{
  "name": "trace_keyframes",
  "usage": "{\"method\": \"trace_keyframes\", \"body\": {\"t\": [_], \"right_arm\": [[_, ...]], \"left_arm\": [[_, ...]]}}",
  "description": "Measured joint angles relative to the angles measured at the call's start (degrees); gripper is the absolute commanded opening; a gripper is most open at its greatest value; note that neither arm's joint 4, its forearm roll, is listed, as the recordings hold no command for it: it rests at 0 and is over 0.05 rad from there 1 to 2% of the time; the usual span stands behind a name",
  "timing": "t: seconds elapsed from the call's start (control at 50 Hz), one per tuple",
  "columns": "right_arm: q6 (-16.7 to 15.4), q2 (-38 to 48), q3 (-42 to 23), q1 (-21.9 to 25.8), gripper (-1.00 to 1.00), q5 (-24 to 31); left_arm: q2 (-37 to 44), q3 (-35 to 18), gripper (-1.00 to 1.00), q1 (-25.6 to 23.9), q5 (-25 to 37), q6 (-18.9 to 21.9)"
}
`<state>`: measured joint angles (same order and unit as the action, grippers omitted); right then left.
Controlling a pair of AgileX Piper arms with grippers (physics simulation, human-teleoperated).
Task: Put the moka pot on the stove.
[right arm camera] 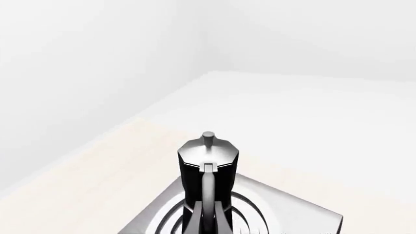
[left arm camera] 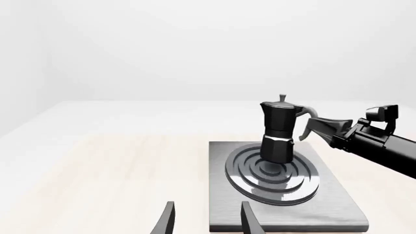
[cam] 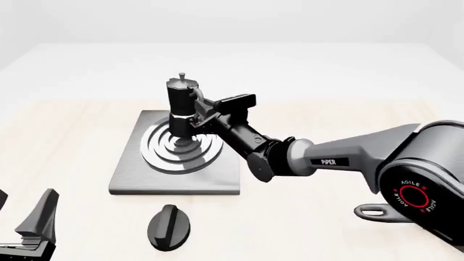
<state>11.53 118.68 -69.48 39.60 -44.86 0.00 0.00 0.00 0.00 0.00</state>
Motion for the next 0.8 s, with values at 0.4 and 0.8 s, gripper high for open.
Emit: {"method": "trace_keyframes", "body": {"t": [0.4, 0.8], "right_arm": [[0.6, 1.6, -0.7, -0.1, -1.00, -0.3], [0.8, 2.8, -1.8, -0.1, -1.00, 0.1]], "left_arm": [[0.0, 0.0, 1.00, 0.0, 0.0, 0.0], [0.0, 0.0, 1.00, 0.0, 0.0, 0.0]]}}
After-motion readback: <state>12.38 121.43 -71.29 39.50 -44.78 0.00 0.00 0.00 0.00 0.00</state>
